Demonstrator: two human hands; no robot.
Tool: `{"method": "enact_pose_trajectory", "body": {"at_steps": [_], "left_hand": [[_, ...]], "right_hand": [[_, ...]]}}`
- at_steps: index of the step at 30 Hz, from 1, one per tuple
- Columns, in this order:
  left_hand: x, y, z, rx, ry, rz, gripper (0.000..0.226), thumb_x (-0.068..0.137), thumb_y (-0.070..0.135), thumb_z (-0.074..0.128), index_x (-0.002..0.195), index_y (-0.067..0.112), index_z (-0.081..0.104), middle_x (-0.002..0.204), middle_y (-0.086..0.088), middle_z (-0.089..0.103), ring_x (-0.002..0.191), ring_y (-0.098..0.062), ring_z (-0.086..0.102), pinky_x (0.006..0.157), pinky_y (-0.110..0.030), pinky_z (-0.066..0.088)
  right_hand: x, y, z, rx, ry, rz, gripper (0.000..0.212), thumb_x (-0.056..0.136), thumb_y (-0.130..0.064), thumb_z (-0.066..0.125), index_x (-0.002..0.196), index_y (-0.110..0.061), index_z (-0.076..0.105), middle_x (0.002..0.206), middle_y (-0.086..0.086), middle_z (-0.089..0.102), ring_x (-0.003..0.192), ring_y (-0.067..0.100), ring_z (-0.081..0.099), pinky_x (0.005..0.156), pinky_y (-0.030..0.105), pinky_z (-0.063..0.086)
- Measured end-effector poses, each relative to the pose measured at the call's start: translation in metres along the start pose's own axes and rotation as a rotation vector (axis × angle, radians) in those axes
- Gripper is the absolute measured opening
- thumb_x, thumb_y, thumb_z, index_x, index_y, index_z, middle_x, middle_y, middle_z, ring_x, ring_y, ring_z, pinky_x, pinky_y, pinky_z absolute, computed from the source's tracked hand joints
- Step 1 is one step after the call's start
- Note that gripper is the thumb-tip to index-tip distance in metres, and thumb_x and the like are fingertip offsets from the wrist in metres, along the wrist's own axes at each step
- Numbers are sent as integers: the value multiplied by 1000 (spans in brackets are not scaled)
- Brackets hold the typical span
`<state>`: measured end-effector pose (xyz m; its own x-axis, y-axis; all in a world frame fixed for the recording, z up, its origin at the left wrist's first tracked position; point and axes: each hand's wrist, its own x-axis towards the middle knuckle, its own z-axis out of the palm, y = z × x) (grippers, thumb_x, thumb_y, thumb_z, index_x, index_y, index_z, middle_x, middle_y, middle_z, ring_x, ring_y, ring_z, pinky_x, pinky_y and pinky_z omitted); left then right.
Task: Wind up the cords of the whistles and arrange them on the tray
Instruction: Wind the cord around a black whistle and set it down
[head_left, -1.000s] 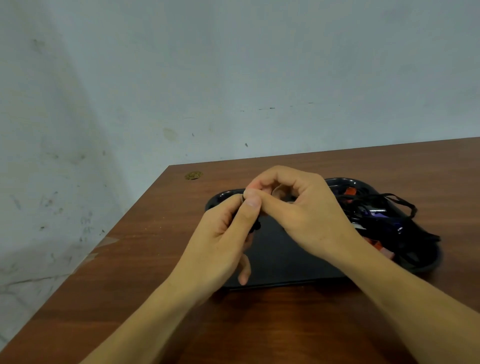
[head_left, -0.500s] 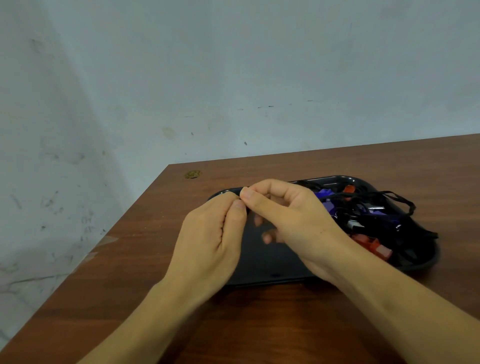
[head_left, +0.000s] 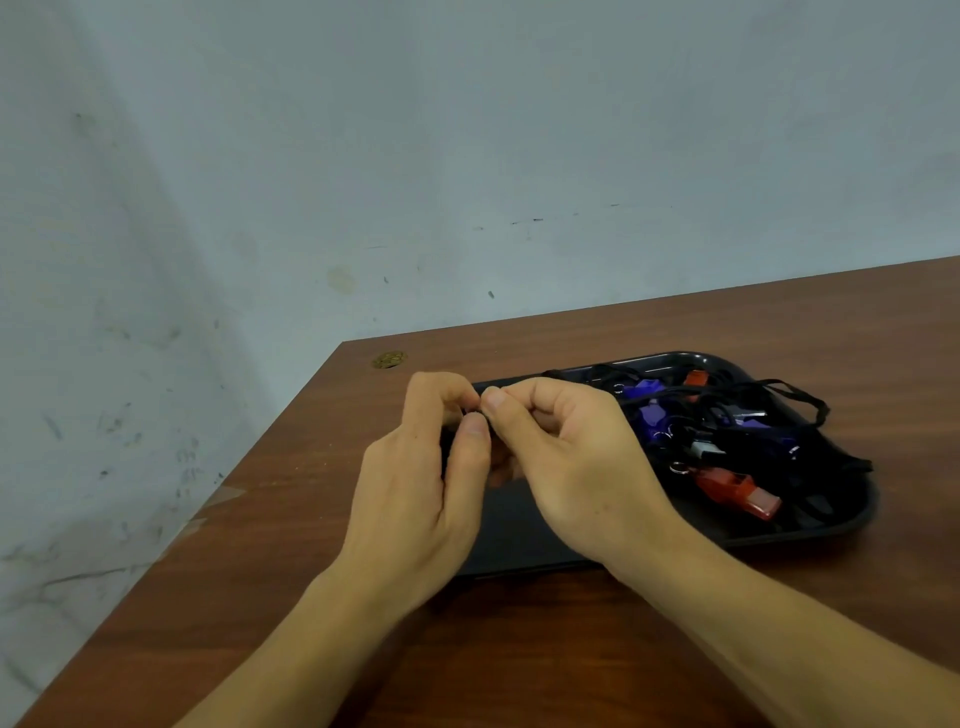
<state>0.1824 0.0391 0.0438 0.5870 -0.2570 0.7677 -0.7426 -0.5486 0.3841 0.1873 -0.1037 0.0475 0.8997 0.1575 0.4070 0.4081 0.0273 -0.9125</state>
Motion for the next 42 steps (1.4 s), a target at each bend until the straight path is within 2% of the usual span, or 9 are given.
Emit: {"method": "enact_pose_trajectory", "body": {"at_steps": [4, 10, 15, 19, 26, 30, 36, 39, 42], "left_hand": [[1, -1, -3, -112, -18, 29, 6, 100, 22, 39, 105, 22, 42, 72, 11, 62, 60, -10, 61, 55, -15, 42], [3, -1, -9, -115, -35, 92, 12, 94, 21, 52, 102, 21, 43, 76, 4, 58, 56, -21, 60, 45, -43, 46], [4, 0, -10, -139, 60, 28, 13, 89, 22, 58, 95, 18, 46, 74, 3, 58, 54, -20, 60, 42, -39, 46], [4, 3, -12, -178, 101, 35, 16, 90, 15, 56, 101, 14, 45, 69, 5, 59, 51, -10, 60, 46, -18, 45], [5, 2, -11, -559, 105, -210, 11, 92, 22, 52, 89, 12, 54, 52, -1, 50, 30, -22, 39, 35, -20, 33], [5, 3, -7, -748, 88, -369, 14, 91, 18, 53, 82, 8, 52, 47, -8, 45, 31, -24, 38, 34, -17, 29], [7, -2, -11, -665, 53, -368, 15, 79, 30, 54, 92, 23, 53, 47, 0, 47, 36, -15, 35, 37, -18, 28], [7, 0, -11, -581, 71, -336, 17, 79, 19, 53, 95, 23, 51, 55, -2, 51, 45, -22, 46, 38, -22, 34], [5, 5, -11, -547, 66, -302, 17, 84, 5, 44, 97, 15, 46, 60, -8, 47, 51, -13, 50, 44, -16, 38]], "right_hand": [[-1, 1, 0, 9, -50, -15, 26, 104, -19, 50, 97, -6, 71, 75, 3, 69, 65, 13, 66, 62, 23, 55], [-4, 0, 5, 132, -35, 38, 25, 103, -16, 50, 101, -5, 72, 71, 1, 69, 66, 11, 66, 64, 23, 55], [-8, -2, 11, 253, -16, 82, 25, 102, -15, 51, 100, -4, 73, 82, 19, 72, 73, 24, 69, 67, 28, 60], [-9, -4, 9, 255, -59, 66, 28, 104, -15, 47, 101, -8, 74, 83, 9, 74, 69, 17, 67, 66, 27, 58], [-9, -5, 8, 325, -153, 58, 30, 82, -33, 62, 103, -15, 75, 81, -4, 72, 69, 9, 63, 59, 22, 53], [-10, -1, 11, 280, -99, 49, 31, 76, -43, 69, 93, -17, 76, 79, -1, 71, 67, 20, 61, 56, 25, 53], [-9, -2, 10, 438, -178, 267, 31, 71, -44, 69, 88, -19, 77, 80, -2, 66, 71, 6, 58, 55, 22, 48], [-9, 0, 11, 455, -197, 292, 29, 75, -41, 67, 93, -21, 78, 84, -1, 67, 75, 8, 59, 56, 23, 48], [-9, 0, 11, 422, -179, 238, 31, 78, -39, 64, 96, -18, 78, 84, 0, 69, 75, 6, 61, 56, 23, 49]]}}
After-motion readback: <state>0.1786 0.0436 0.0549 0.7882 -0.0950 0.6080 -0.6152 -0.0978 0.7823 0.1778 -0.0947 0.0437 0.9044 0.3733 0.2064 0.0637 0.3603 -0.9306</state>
